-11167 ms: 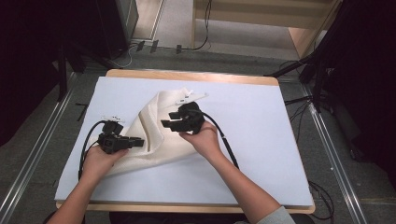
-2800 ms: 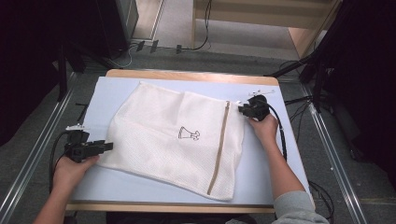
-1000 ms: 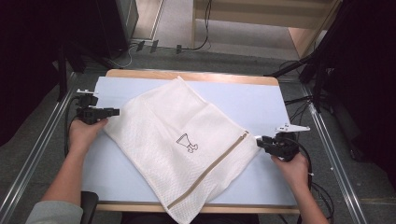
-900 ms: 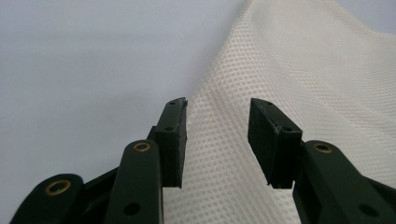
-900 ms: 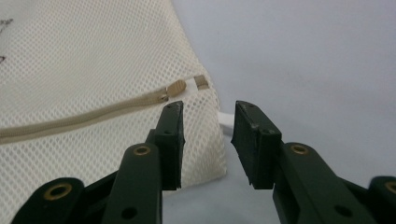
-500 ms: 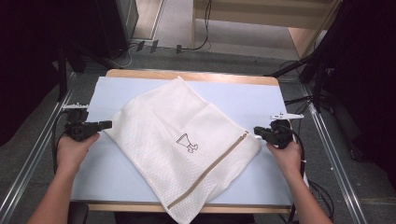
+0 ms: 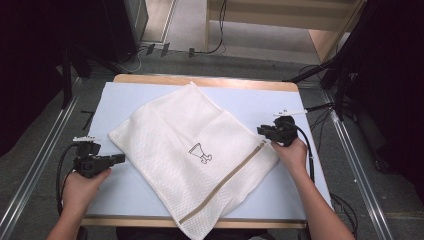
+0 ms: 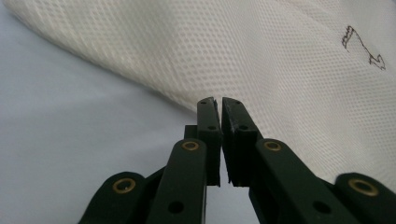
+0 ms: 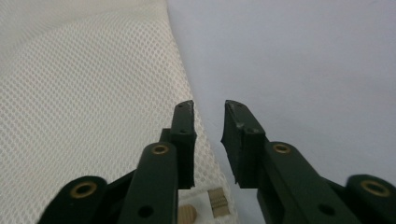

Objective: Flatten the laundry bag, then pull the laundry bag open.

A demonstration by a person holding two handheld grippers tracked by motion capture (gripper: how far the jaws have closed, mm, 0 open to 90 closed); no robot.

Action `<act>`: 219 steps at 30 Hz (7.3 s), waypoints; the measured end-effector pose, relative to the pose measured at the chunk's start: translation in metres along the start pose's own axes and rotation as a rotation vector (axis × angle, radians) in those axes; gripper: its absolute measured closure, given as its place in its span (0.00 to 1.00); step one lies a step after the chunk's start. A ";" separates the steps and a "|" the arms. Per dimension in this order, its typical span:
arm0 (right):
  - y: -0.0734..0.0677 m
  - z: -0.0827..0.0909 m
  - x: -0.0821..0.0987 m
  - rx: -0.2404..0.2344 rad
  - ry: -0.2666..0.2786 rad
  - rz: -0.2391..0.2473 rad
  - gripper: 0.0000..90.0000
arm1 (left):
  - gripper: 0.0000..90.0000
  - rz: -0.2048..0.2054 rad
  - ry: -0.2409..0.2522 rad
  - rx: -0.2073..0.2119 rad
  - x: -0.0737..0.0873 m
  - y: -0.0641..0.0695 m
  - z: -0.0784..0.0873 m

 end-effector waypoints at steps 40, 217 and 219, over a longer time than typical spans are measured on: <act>-0.020 -0.029 0.001 -0.010 -0.108 0.084 0.93 | 0.97 -0.058 -0.024 0.007 -0.060 0.001 -0.053; -0.068 0.008 0.067 -0.076 -0.115 0.144 1.00 | 0.72 -0.531 -0.127 0.330 -0.087 0.193 -0.119; -0.068 0.009 0.067 -0.076 -0.116 0.145 1.00 | 0.76 -0.540 -0.135 0.333 -0.085 0.199 -0.124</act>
Point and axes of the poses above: each handheld gripper's, and its own axes: z roughly backward along the jaws, x roughly out of its underside, y roughly to its right, the point moved 2 cm from there along -z, roughly forward along the jaws, and after that the axes turned 8 degrees about -y, right-handed, at the moved point
